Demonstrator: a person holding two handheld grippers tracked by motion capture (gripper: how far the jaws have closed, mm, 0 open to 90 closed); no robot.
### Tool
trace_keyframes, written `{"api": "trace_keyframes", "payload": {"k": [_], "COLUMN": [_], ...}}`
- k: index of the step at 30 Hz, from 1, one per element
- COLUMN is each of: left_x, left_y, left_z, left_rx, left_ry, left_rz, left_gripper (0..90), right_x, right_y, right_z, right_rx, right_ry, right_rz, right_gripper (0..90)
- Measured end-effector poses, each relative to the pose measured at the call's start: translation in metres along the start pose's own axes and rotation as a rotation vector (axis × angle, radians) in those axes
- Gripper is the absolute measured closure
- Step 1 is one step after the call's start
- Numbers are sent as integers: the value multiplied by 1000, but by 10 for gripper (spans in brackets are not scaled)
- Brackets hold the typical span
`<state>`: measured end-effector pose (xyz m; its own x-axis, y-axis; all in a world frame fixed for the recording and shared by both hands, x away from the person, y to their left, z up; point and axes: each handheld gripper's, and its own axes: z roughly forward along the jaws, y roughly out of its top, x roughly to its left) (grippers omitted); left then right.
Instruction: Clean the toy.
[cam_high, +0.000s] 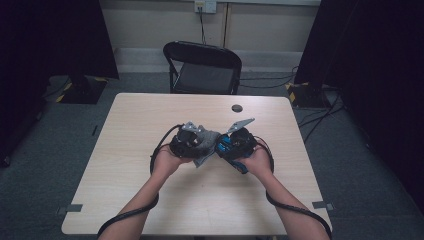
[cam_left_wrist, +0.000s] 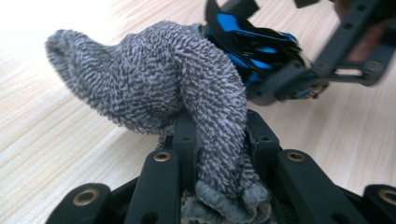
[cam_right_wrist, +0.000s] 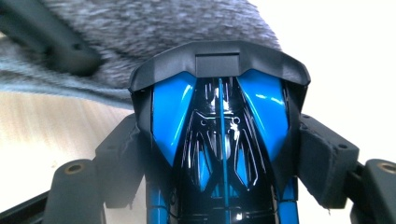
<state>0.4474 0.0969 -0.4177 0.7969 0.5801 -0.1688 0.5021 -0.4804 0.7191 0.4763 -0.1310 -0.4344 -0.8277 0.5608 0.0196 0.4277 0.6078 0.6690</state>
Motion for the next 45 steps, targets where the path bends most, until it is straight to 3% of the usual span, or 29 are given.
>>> {"api": "trace_keyframes", "payload": {"k": [9,15,18,21,28,33,36,39,45], "left_x": [-9,-12,-8,1,24,33,32,29,18], "left_y": [-8,-14,-17,-22,-33,-23,-6,10,26], "left_z": [-6,-12,-16,-20,-29,-33,-35,-32,-18], "left_rx": [0,2,1,-11,-12,-50,-106,-117,-105], "left_ry": [-22,-21,9,20,98,135,162,165,109], "left_rz": [54,62,53,20,-46,-72,-86,-74,-74], "left_gripper": [706,707,705,705,700,699,697,695,695], "right_x": [-6,-2,-1,-2,-10,-9,-1,6,15], "right_y": [4,7,7,6,2,3,8,12,16], "right_z": [-3,-2,0,0,-7,-11,-11,-9,-5], "right_rx": [1,7,6,4,-11,-19,-28,-25,-22], "right_ry": [-12,-2,7,15,7,15,38,55,68], "right_rz": [15,5,5,16,44,44,20,1,-17], "right_gripper": [256,257,257,257,257,257,256,257,256]}}
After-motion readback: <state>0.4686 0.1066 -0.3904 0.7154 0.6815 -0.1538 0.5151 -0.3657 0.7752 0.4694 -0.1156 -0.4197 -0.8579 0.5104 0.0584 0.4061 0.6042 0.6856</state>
